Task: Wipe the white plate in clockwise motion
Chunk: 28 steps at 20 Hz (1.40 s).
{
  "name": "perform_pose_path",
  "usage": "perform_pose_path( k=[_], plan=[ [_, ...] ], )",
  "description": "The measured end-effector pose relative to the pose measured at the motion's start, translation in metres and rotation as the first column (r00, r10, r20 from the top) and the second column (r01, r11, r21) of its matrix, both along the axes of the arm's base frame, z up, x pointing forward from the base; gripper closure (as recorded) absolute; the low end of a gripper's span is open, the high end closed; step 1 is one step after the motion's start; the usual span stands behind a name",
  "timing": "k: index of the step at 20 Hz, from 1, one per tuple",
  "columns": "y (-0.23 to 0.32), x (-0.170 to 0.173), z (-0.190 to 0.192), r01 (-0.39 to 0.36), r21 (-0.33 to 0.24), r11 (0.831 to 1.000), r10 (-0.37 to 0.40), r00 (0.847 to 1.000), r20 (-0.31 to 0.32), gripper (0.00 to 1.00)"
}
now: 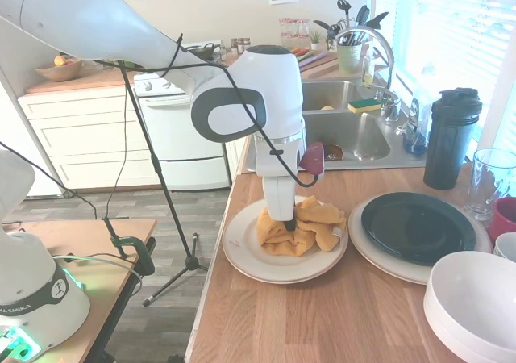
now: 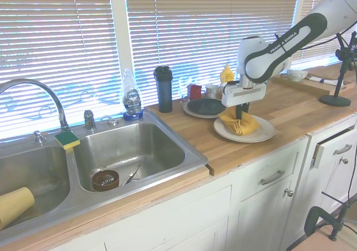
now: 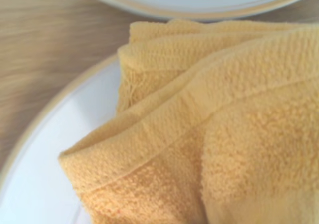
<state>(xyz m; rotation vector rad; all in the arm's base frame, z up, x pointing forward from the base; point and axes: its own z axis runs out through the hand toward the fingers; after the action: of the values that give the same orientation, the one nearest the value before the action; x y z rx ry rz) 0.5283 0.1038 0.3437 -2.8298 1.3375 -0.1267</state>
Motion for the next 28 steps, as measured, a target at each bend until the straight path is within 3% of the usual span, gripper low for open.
perform_pose_path(
  k=[5, 13, 28],
  plan=[
    [-0.012, 0.0, 0.0, 0.009, -0.014, 1.0, -0.009, 1.0, 0.0, 1.0],
    [-0.017, -0.03, 0.006, -0.004, -0.033, 0.999, 0.004, 1.0, -0.012, 1.0],
    [0.029, -0.051, 0.01, -0.054, -0.014, 0.998, 0.054, 0.998, -0.02, 1.0]
  ],
)
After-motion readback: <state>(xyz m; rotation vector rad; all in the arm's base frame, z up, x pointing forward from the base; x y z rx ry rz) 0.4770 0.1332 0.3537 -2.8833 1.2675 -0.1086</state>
